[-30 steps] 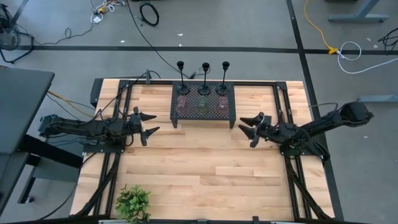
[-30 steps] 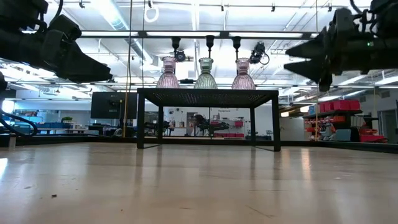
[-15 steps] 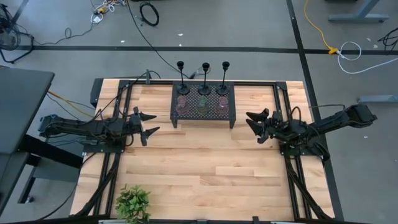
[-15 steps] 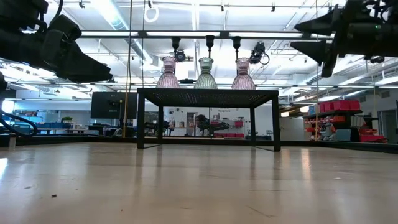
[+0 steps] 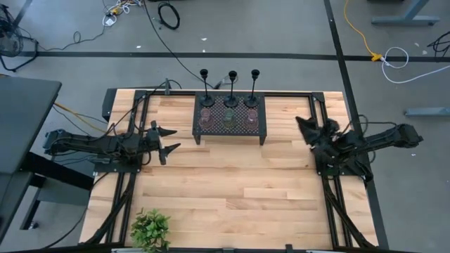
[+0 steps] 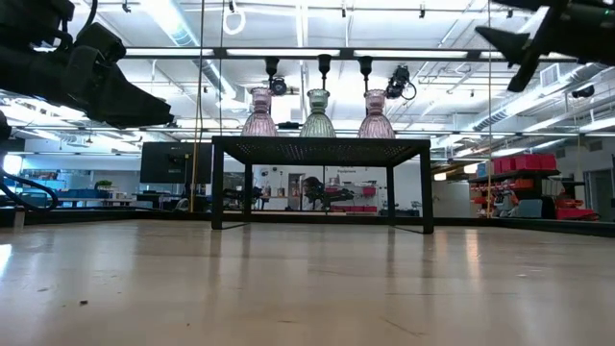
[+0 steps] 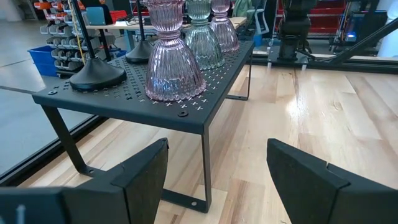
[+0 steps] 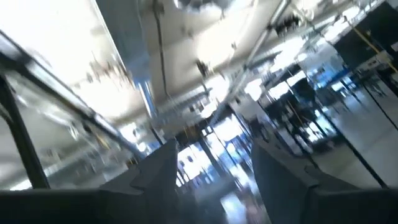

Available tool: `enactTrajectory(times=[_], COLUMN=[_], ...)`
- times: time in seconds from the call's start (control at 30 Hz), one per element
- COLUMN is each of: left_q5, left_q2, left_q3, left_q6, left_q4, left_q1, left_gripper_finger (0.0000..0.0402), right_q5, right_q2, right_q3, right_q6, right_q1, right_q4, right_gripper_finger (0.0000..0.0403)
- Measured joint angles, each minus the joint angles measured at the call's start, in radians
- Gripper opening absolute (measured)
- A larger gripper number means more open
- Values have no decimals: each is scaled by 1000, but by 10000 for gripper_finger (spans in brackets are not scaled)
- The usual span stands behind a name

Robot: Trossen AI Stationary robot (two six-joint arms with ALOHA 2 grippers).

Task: Pick & Place candle stick holders
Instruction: Return to Home Position

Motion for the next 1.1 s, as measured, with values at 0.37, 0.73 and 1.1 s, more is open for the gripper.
enactTrajectory(times=[0.37, 0.73, 1.1], left_q5=[0, 0, 0], left_q2=[0, 0, 0], left_q3=[0, 0, 0], left_q6=[0, 0, 0], left_q4=[0, 0, -2], left_q1=[0, 0, 0], left_gripper_finger=[271, 271, 271], right_q5=[0, 3, 84], right_q2=[-288, -469, -459], right_q3=[0, 0, 0], right_q6=[0, 0, 1], right_q1=[0, 0, 0], right_q4=[2, 19, 13], right_gripper_finger=[205, 205, 205])
